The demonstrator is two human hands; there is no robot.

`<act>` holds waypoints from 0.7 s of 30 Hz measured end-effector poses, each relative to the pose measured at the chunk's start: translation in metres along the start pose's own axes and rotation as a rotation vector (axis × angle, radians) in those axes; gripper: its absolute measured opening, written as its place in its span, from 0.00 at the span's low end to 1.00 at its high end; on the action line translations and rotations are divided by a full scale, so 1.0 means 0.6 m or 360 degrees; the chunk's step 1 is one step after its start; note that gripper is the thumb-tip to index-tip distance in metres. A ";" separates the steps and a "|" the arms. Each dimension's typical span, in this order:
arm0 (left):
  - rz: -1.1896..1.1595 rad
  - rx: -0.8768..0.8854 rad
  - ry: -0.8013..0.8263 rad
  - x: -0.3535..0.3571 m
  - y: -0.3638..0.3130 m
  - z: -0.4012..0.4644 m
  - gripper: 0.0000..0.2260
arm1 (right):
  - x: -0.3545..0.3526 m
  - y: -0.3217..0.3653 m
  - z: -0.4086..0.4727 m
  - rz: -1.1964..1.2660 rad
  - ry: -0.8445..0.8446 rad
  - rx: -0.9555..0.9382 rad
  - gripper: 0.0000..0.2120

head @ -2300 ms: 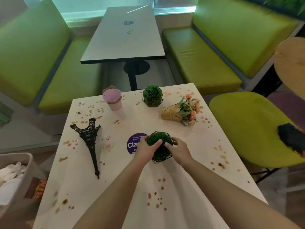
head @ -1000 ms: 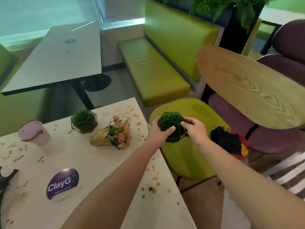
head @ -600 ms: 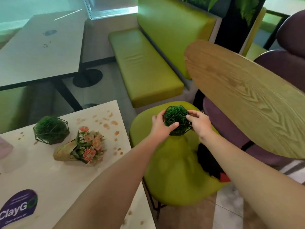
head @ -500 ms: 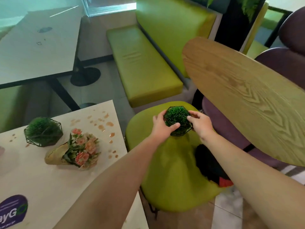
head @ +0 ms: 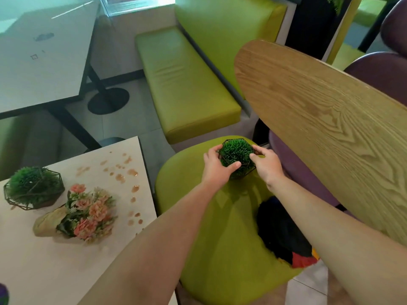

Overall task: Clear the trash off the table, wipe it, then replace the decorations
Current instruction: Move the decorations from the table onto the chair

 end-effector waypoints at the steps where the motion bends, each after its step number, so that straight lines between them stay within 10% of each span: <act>1: 0.0008 0.0000 -0.0008 0.002 0.003 0.000 0.35 | 0.000 -0.002 -0.001 -0.0022 -0.0008 -0.0013 0.17; 21: -0.0014 -0.0099 0.0096 -0.087 0.027 -0.097 0.19 | 0.035 0.046 -0.116 -0.0369 -0.0065 0.0028 0.23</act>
Point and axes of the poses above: each hand's wrist, its own z-axis towards the middle knuckle, its own x-axis out of the palm, y = z × x, the point moved 6 cm from there along z, towards the middle knuckle, and after that the axes turned 15 degrees about z, right-handed, at the moved point
